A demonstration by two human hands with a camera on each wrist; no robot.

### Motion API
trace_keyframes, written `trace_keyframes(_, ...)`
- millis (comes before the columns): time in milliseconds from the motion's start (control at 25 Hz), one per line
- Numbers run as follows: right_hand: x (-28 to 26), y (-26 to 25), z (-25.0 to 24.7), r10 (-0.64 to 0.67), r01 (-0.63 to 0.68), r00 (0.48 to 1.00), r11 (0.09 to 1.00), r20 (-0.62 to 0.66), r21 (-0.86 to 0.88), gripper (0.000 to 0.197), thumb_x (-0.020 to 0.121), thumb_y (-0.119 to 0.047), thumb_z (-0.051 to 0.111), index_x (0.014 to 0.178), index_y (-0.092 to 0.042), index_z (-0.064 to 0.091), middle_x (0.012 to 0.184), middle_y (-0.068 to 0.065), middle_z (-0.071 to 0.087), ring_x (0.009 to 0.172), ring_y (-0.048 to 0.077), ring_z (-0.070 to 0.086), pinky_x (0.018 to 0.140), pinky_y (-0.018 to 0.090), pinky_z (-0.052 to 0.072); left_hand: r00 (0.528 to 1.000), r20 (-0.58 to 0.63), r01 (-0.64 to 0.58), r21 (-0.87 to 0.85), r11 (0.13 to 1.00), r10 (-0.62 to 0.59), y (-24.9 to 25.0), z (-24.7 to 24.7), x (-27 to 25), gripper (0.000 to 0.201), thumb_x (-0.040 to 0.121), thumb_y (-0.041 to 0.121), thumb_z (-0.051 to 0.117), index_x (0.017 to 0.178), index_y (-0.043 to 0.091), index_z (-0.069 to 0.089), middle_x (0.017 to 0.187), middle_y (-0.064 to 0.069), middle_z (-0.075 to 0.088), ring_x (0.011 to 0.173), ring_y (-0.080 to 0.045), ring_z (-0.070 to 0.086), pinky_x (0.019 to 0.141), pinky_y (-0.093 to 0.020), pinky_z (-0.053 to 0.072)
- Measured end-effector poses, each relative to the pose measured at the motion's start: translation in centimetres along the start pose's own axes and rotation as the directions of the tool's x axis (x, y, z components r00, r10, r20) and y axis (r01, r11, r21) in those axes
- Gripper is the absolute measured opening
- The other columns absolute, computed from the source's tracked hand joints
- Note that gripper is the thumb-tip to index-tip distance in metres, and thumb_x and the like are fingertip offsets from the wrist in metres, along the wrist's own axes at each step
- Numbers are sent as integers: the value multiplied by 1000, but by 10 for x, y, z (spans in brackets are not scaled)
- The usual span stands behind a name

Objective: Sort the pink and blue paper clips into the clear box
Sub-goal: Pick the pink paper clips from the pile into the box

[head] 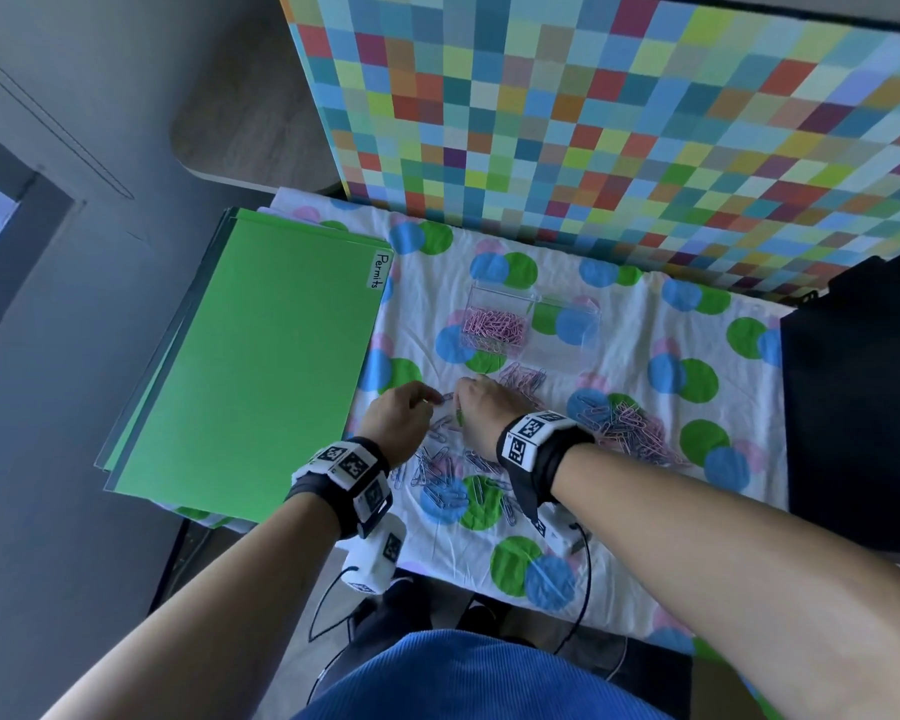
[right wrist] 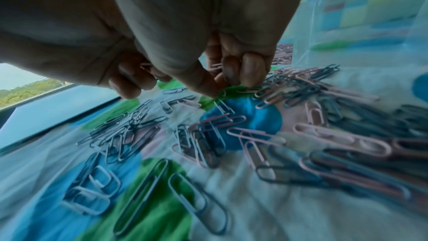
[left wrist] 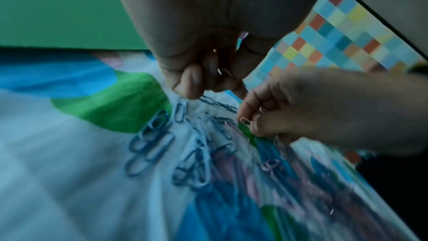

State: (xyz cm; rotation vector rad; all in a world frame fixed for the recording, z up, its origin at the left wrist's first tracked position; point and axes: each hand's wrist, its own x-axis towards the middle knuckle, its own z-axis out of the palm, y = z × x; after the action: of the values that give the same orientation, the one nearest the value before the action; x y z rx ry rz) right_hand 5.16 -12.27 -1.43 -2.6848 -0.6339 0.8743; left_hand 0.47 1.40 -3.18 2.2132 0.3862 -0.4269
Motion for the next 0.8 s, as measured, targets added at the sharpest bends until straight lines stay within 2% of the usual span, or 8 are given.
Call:
trace_keyframes(40,-2,1,-1,23,-23,1000,999,-3,32,13,88,-8,56,101,-6,55,103,9,55,89,26,58,67,30,41,994,80,86,-192,978,-72,4,-1,1,24,88,7,41,81,11,64,68,2,52,54,-14,40,52,-25,32)
trace_keyframes(120,-8,10,-5,90,-81,995,974,-33,213,15,92,-16,49,94,-4,58,93,9,59,81,23,57,63,29,43,952,244,299,-603,739,-185,9,-3,3,25,87,8,37,64,15,45,59,-1,35,51,-16,26,50,-24,22)
trace_keyframes(200,-10,28,-9,178,-143,983,902,-50,408,18,93,-17,45,90,-5,59,85,7,61,75,21,56,65,30,45,924,297,381,-716,585,-239,10,-4,7,23,87,12,37,65,18,38,58,-2,35,51,-15,24,50,-24,20)
trace_keyframes(280,-15,47,-12,228,-176,973,795,-18,581,13,93,-15,46,83,-13,54,77,2,58,70,18,52,65,29,42,951,232,299,-527,796,-203,12,-1,11,27,93,17,38,67,16,43,62,-1,43,53,-16,34,51,-25,27)
trace_keyframes(360,-21,60,-10,244,-190,969,620,43,761,18,93,-4,44,79,-14,50,71,4,56,60,17,49,53,26,40,980,194,61,-47,997,-51,15,4,12,28,99,24,37,78,12,52,73,-1,53,65,-16,49,60,-26,40)
trace_keyframes(480,-29,69,-4,251,-204,964,496,86,844,24,92,6,40,83,-11,54,67,5,55,54,16,46,43,20,36,955,244,-256,403,879,166,17,12,7,18,96,28,44,101,15,55,99,-2,60,88,-18,58,76,-35,52)
trace_keyframes(600,-31,72,4,253,-184,967,657,16,731,20,91,-4,47,84,-17,61,68,-1,58,55,12,48,50,23,37,933,260,-353,516,780,250,13,15,3,21,93,31,53,110,20,56,109,0,57,100,-18,55,83,-36,51)
trace_keyframes(800,-40,70,6,90,-15,973,943,-213,332,6,84,-13,61,83,-19,63,68,-11,53,63,12,54,59,24,43,944,228,-327,531,782,240,11,20,0,17,96,28,47,103,16,56,107,-4,56,95,-22,57,80,-39,52)
